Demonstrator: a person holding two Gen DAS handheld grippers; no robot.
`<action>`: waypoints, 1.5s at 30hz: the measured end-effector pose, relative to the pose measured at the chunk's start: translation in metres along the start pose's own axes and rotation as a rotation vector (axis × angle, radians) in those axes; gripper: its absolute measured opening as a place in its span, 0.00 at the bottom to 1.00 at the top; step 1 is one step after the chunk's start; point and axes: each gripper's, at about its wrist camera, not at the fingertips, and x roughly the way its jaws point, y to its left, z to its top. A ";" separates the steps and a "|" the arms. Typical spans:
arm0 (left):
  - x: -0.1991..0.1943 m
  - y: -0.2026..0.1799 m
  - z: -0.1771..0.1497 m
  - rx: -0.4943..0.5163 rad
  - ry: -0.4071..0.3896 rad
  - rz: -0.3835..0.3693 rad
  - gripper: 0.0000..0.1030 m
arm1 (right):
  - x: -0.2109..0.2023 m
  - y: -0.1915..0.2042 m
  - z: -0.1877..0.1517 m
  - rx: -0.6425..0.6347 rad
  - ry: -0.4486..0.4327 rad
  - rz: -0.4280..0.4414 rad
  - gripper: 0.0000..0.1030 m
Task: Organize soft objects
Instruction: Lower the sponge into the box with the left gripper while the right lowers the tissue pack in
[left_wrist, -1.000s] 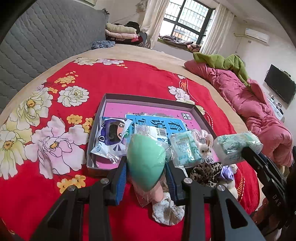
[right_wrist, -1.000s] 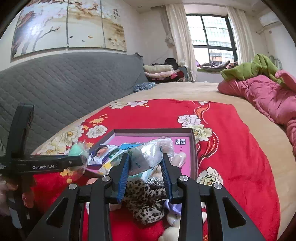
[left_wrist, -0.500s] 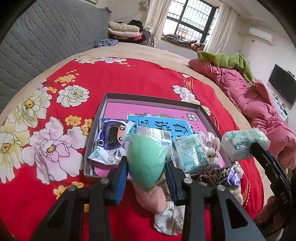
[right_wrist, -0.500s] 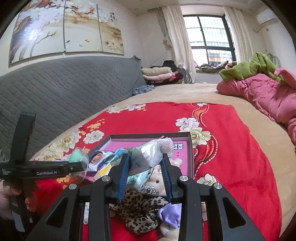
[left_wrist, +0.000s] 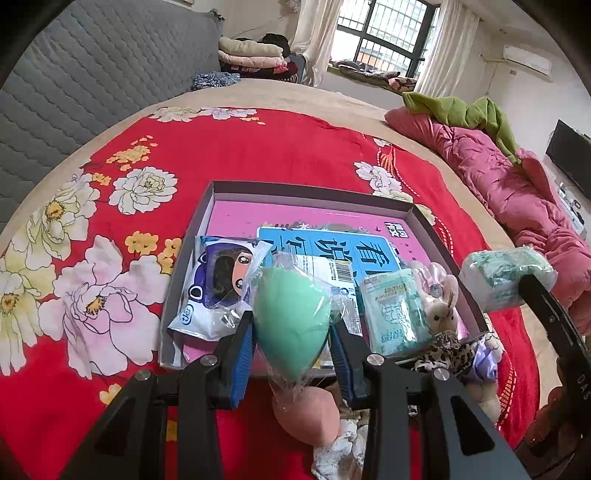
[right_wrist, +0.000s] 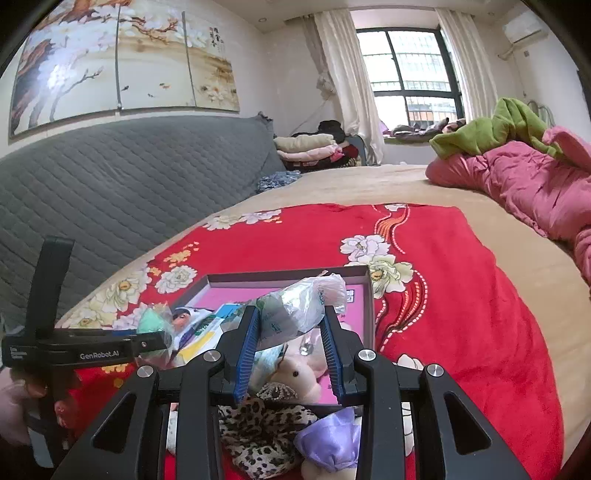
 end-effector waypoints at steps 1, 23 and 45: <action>0.001 0.000 0.000 -0.001 0.004 0.001 0.38 | 0.001 -0.001 0.000 0.001 0.001 0.002 0.33; 0.018 -0.005 0.003 0.013 0.058 0.012 0.38 | 0.038 -0.006 -0.014 0.016 0.106 0.001 0.34; 0.022 -0.005 0.002 0.011 0.070 0.010 0.38 | 0.050 -0.019 -0.026 0.079 0.173 -0.012 0.37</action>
